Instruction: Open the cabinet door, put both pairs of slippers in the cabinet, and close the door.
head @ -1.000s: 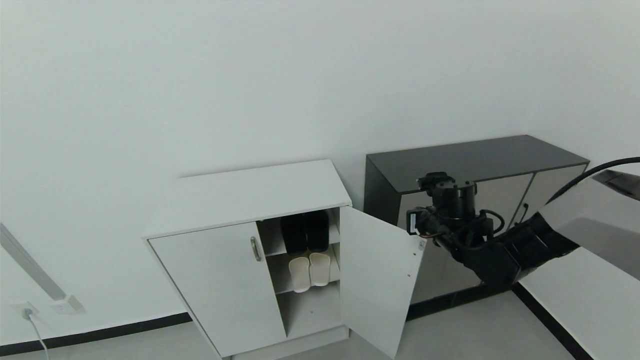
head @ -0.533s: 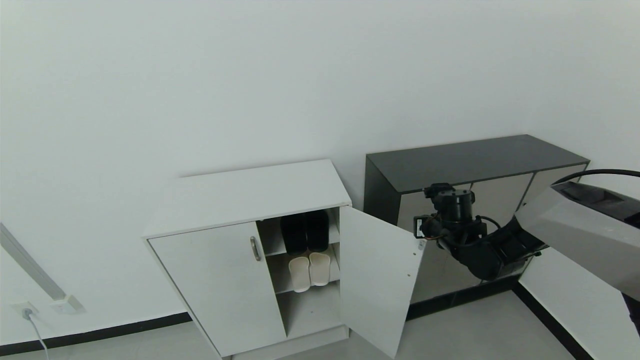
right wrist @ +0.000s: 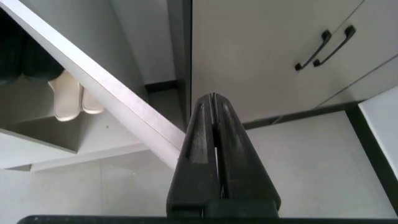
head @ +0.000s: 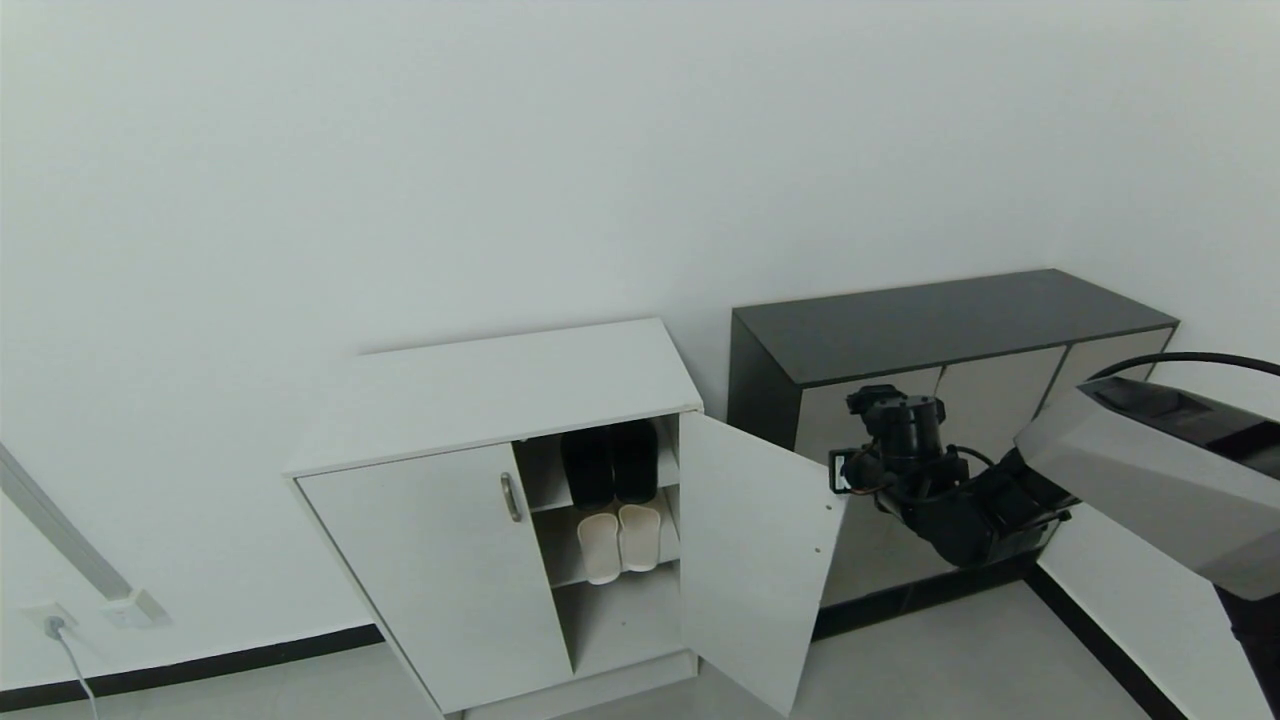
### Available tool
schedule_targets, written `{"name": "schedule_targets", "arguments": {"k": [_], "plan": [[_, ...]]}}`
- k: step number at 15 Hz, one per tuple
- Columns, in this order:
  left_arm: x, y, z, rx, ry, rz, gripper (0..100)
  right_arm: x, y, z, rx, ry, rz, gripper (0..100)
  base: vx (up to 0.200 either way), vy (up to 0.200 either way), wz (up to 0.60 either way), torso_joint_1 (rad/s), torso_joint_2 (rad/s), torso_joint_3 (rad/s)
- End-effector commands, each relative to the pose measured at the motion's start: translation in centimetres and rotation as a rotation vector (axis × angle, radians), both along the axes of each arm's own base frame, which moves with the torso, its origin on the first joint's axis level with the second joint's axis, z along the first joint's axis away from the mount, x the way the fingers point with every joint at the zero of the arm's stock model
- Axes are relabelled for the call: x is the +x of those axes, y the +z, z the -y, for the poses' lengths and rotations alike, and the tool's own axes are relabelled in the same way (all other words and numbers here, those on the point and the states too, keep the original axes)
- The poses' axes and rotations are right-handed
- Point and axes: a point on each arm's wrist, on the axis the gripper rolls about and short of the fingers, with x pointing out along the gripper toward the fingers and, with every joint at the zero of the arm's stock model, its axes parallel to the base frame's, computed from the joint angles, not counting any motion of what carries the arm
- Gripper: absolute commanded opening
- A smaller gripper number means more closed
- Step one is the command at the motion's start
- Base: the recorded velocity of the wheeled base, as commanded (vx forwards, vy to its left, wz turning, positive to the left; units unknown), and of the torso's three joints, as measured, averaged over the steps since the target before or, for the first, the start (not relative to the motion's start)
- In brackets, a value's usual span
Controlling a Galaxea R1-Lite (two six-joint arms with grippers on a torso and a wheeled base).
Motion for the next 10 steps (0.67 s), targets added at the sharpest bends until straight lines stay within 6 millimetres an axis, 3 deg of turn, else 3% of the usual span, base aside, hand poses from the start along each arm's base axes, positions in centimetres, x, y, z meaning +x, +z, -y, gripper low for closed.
{"name": "schedule_targets", "arguments": {"k": [1, 10], "plan": [[0.01, 0.01, 0.00, 0.000, 0.001, -0.001, 0, 0.01, -0.63, -0.14, -0.004, 0.005, -0.014, 0, 0.000, 0.000, 0.00, 0.000, 0.00, 0.000], [0.02, -0.03, 0.00, 0.000, 0.001, -0.002, 0, -0.10, -1.06, -0.17, -0.013, 0.006, -0.038, 0, 0.000, 0.000, 0.00, 0.000, 0.00, 0.000]]}}
